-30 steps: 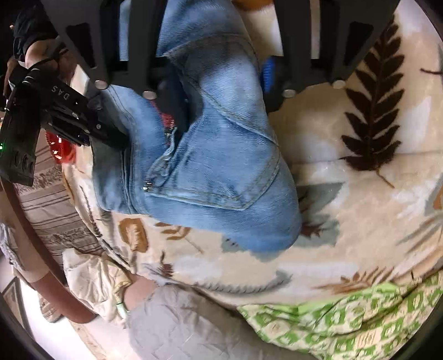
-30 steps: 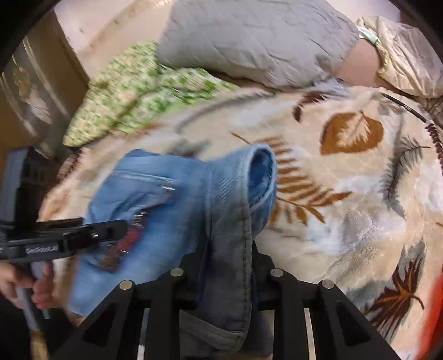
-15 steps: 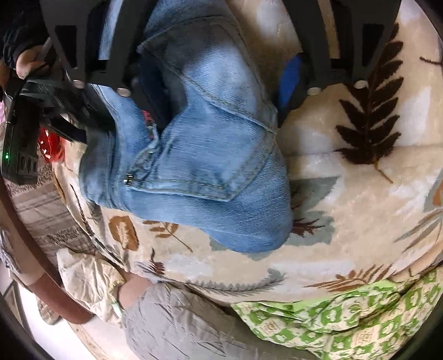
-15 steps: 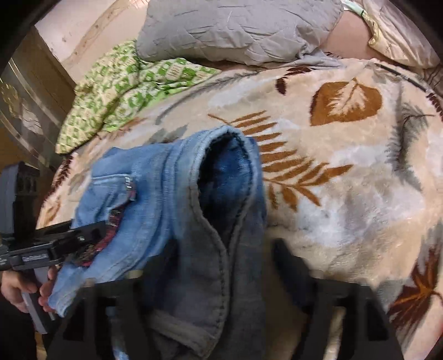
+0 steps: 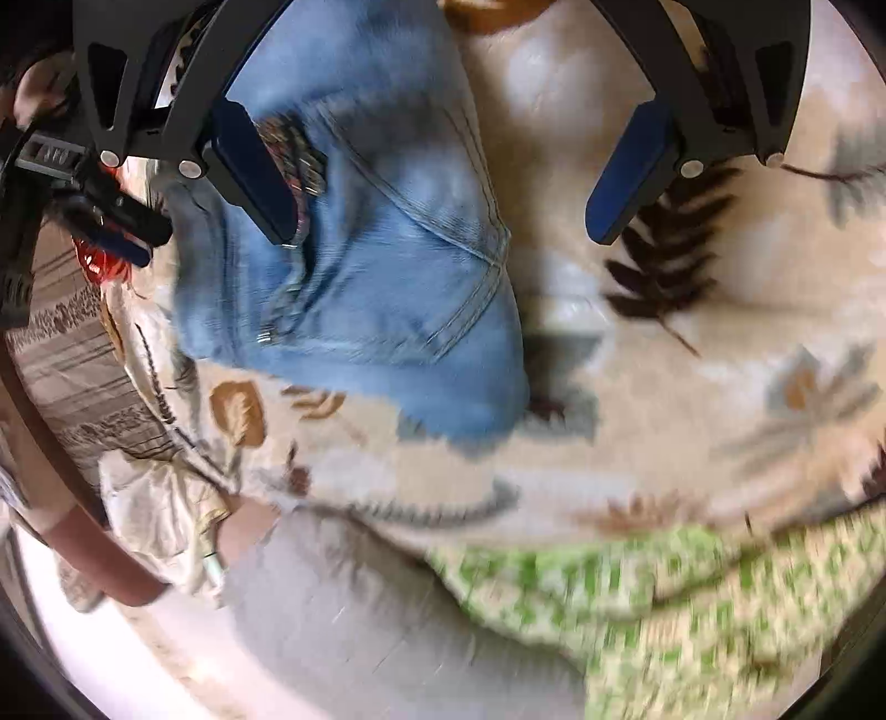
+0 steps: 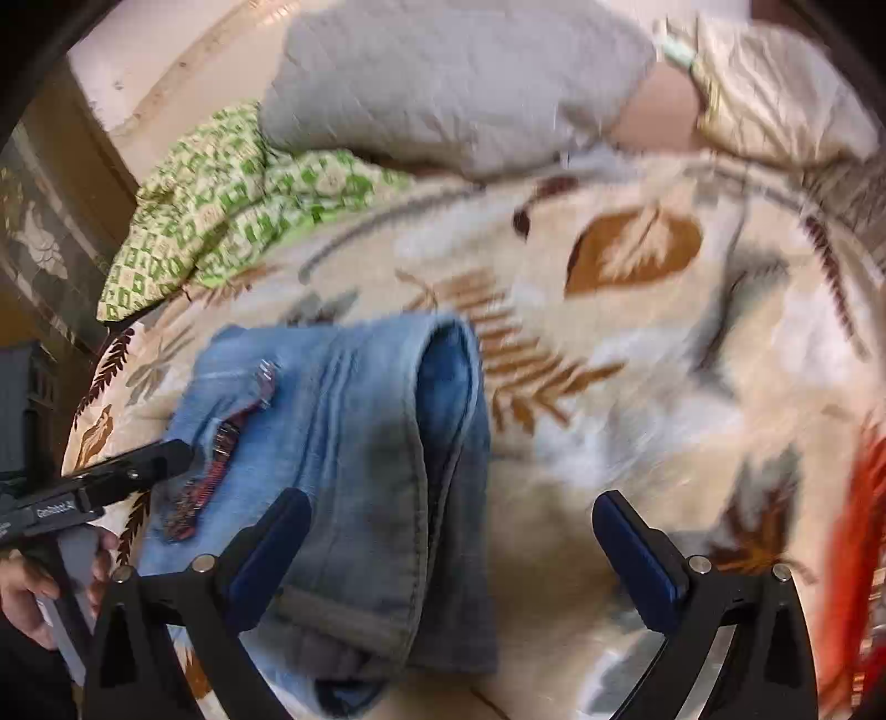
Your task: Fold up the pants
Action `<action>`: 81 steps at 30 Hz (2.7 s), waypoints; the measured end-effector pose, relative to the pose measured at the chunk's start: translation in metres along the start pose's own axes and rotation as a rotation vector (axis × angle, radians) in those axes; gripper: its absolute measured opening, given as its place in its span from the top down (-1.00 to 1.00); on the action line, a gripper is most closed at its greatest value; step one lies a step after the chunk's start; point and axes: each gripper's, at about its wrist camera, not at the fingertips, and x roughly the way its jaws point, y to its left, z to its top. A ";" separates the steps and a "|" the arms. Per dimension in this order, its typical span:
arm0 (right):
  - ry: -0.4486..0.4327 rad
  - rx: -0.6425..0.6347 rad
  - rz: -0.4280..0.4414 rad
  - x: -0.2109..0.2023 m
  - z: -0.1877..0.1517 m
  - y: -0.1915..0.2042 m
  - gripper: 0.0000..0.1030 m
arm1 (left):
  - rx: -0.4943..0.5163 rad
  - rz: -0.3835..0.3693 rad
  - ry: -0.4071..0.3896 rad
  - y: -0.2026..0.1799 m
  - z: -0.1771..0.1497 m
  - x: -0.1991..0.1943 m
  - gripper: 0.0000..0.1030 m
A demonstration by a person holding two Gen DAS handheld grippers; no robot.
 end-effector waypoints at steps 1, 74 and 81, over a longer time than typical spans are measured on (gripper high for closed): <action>-0.021 -0.021 -0.025 -0.011 0.001 0.002 -1.00 | 0.040 0.007 -0.022 -0.006 -0.003 -0.011 -1.00; -0.081 -0.216 0.086 -0.038 -0.064 0.011 0.36 | 0.519 0.131 -0.067 -0.058 -0.114 -0.041 -0.23; -0.096 -0.165 0.157 -0.058 -0.082 -0.003 -0.65 | 0.382 0.110 -0.027 -0.041 -0.113 -0.047 -0.60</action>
